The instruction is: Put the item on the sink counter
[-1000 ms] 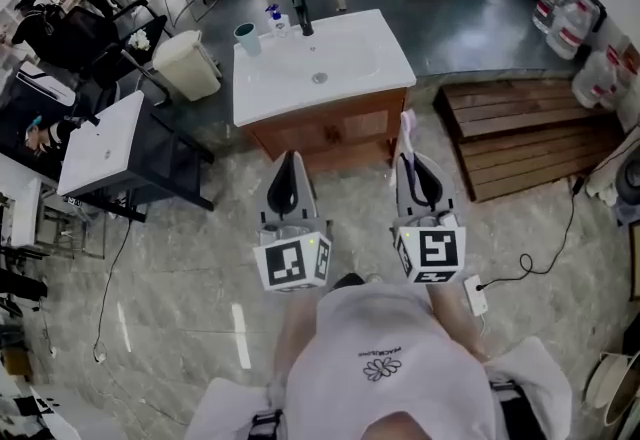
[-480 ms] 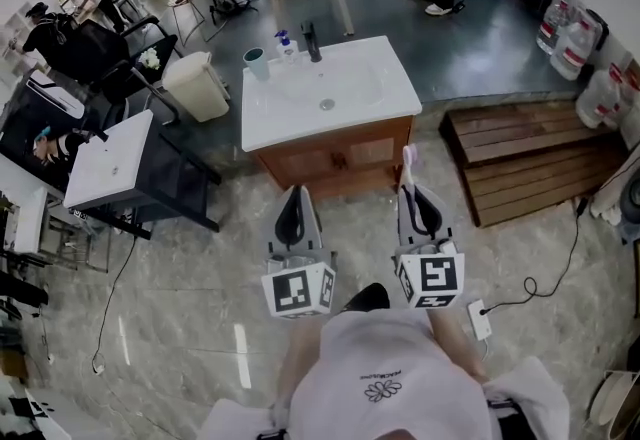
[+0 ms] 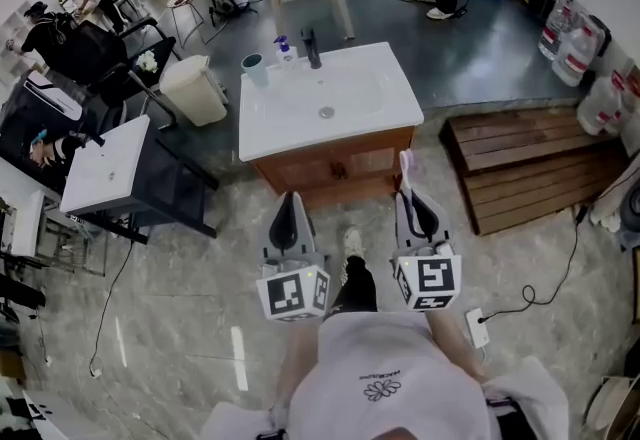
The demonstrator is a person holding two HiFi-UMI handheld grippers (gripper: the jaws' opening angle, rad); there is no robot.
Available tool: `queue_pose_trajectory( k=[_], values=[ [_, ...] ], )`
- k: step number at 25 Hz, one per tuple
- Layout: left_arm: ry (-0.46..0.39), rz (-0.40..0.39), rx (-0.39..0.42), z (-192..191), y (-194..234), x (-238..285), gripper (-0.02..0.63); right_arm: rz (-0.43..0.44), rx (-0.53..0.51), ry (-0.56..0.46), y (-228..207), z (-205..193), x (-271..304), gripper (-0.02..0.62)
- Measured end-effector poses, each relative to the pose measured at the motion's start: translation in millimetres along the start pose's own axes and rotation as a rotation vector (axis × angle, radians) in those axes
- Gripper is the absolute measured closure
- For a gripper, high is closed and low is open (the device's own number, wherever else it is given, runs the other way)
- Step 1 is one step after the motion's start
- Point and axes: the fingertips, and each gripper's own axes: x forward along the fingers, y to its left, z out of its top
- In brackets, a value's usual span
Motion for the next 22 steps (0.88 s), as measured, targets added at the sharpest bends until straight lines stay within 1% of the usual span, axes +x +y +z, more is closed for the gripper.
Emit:
queue_pose_trajectory(
  k=[4, 8, 11, 16, 22],
  values=[
    [-0.023, -0.025, -0.010, -1, 4, 39, 0.591, -0.038, -0.014, -0.017, -21, 4, 30, 0.554],
    [-0.062, -0.042, -0.018, 8, 12, 85, 0.591, -0.107, -0.011, -0.037, -49, 15, 65, 0.554],
    [-0.077, -0.065, -0.027, 3, 19, 123, 0.591, -0.150, -0.009, -0.038, -69, 17, 98, 0.554],
    [-0.052, -0.081, -0.070, -10, 44, 193, 0.591, -0.170, -0.011, -0.001, -83, 14, 171, 0.554],
    [-0.060, -0.096, -0.094, -10, 85, 291, 0.591, -0.166, -0.035, 0.008, -87, 37, 274, 0.554]
  ],
)
